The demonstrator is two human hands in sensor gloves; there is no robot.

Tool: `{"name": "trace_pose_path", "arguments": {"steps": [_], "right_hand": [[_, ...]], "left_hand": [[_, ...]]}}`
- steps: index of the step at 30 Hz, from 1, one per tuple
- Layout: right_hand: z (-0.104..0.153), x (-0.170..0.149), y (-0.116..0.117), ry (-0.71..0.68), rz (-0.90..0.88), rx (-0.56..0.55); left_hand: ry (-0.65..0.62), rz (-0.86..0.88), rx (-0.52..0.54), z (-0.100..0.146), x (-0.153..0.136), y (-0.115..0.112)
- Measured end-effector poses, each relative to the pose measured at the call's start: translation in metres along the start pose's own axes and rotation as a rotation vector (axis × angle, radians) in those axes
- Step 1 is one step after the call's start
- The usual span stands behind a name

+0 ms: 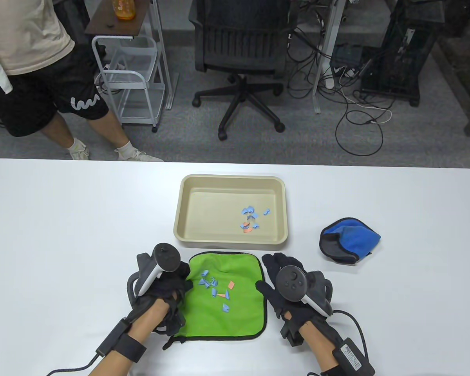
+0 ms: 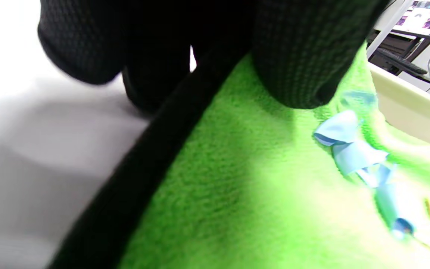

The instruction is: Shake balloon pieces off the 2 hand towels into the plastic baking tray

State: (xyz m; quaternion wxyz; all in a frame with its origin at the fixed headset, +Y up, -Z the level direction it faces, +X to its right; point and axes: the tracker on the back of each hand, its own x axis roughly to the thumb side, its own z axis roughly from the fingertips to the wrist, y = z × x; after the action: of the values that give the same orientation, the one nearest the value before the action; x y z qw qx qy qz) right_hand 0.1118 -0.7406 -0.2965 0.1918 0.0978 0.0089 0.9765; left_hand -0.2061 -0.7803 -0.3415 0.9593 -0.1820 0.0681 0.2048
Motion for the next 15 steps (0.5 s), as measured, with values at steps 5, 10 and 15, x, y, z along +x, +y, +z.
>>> {"name": "trace_pose_path", "arguments": {"steps": [5,10,15], "right_hand": [[-0.005,-0.003,0.004,0.070,0.012,0.027],[-0.014,-0.006,0.013,0.155,0.058,0.080],[-0.029,-0.011,0.025,0.240,0.110,0.141]], "left_hand": [[-0.039,0.028,-0.009,0.005,0.004,0.006],[-0.054,0.045,-0.027,0.006,0.006,0.011],[-0.062,0.052,-0.046,0.005,0.010,0.012]]}}
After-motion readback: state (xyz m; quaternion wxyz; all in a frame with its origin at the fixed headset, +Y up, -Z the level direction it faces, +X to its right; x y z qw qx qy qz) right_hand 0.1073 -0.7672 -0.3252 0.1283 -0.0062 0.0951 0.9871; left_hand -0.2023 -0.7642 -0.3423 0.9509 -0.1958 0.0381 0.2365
